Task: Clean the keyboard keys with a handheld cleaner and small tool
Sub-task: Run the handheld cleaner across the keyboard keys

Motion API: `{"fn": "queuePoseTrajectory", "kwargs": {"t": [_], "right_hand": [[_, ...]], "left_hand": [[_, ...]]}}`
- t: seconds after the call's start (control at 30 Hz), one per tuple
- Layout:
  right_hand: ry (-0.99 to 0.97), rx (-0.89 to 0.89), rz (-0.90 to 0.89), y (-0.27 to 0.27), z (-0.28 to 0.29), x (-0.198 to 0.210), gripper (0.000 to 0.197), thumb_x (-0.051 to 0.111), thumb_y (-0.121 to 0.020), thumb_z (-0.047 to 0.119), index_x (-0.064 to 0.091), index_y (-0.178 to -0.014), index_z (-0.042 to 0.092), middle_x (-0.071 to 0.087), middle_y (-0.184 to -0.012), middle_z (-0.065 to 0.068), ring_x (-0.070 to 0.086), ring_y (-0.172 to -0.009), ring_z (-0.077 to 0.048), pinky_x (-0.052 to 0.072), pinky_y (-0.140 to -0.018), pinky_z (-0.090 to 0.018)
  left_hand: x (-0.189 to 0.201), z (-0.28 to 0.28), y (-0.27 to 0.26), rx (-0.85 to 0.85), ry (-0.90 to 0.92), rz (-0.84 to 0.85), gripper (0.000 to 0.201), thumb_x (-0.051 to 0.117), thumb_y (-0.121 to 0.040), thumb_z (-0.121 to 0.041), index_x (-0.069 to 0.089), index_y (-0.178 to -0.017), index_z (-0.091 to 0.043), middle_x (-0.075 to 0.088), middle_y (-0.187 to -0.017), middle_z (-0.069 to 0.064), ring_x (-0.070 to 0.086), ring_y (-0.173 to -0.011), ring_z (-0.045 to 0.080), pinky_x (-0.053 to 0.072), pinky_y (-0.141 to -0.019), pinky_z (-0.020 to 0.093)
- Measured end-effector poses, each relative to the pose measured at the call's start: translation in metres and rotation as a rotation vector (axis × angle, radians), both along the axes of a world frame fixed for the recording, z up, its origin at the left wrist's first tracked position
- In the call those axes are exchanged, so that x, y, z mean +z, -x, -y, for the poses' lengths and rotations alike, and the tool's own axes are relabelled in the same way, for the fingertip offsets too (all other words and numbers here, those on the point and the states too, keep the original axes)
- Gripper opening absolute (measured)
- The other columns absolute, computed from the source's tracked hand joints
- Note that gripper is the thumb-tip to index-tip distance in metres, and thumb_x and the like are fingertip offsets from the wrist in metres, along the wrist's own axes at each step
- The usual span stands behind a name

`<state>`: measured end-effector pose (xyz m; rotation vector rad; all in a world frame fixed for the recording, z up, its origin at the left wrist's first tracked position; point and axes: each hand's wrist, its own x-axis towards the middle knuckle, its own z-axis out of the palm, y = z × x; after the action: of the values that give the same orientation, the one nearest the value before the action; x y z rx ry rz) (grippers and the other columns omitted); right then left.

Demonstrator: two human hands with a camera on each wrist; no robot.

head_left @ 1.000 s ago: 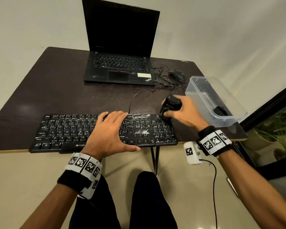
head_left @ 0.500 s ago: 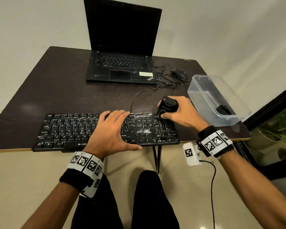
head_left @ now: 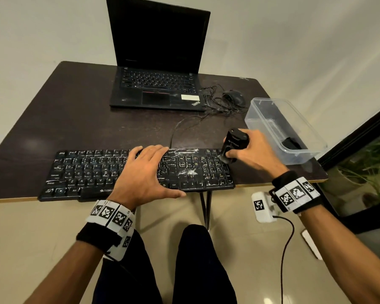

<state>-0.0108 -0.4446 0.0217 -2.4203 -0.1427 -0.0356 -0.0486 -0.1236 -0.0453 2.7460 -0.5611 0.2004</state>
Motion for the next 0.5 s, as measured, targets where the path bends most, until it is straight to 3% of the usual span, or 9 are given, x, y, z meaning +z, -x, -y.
{"fn": "queuePoseTrajectory", "kwargs": {"t": [0.17, 0.23, 0.3, 0.4, 0.5], "right_hand": [[0.034, 0.096, -0.105, -0.003, -0.001, 0.010, 0.027, 0.087, -0.075, 0.010, 0.077, -0.099, 0.019, 0.080, -0.094, 0.000, 0.076, -0.095, -0.023, 0.061, -0.094, -0.049], [0.052, 0.074, -0.024, -0.005, -0.001, 0.011, 0.026, 0.082, -0.072, 0.020, 0.075, -0.096, 0.019, 0.079, -0.091, 0.001, 0.074, -0.092, -0.023, 0.060, -0.091, -0.052], [0.037, 0.096, -0.042, -0.002, -0.001, 0.012, 0.030, 0.083, -0.069, 0.024, 0.076, -0.098, 0.022, 0.079, -0.093, 0.003, 0.075, -0.094, -0.020, 0.061, -0.093, -0.048], [-0.006, 0.134, -0.093, 0.000, 0.001, 0.012, 0.031, 0.088, -0.076, 0.010, 0.077, -0.104, 0.019, 0.080, -0.098, 0.001, 0.076, -0.098, -0.020, 0.060, -0.097, -0.047], [-0.026, 0.129, -0.040, 0.009, 0.004, 0.009, 0.030, 0.084, -0.073, 0.021, 0.077, -0.102, 0.023, 0.080, -0.097, 0.003, 0.076, -0.096, -0.019, 0.061, -0.095, -0.049]], "left_hand": [[0.001, 0.000, 0.000, -0.001, -0.008, -0.003, 0.139, 0.049, -0.054, -0.109, 0.038, -0.158, -0.018, 0.043, -0.162, -0.002, 0.034, -0.151, 0.014, 0.006, -0.131, 0.040], [0.002, 0.000, 0.000, -0.002, -0.011, -0.001, 0.139, 0.049, -0.054, -0.109, 0.038, -0.158, -0.018, 0.043, -0.161, -0.002, 0.034, -0.151, 0.014, 0.005, -0.130, 0.039], [0.002, 0.001, 0.000, -0.006, -0.009, -0.004, 0.139, 0.049, -0.054, -0.108, 0.039, -0.158, -0.018, 0.044, -0.161, -0.002, 0.035, -0.151, 0.015, 0.006, -0.130, 0.040], [0.002, 0.001, 0.000, -0.002, 0.001, -0.008, 0.139, 0.048, -0.053, -0.109, 0.039, -0.158, -0.018, 0.044, -0.161, -0.001, 0.035, -0.151, 0.015, 0.007, -0.131, 0.041], [0.001, 0.001, 0.000, -0.003, -0.004, 0.002, 0.139, 0.049, -0.054, -0.109, 0.040, -0.157, -0.017, 0.045, -0.160, 0.000, 0.036, -0.151, 0.016, 0.008, -0.130, 0.041]]}}
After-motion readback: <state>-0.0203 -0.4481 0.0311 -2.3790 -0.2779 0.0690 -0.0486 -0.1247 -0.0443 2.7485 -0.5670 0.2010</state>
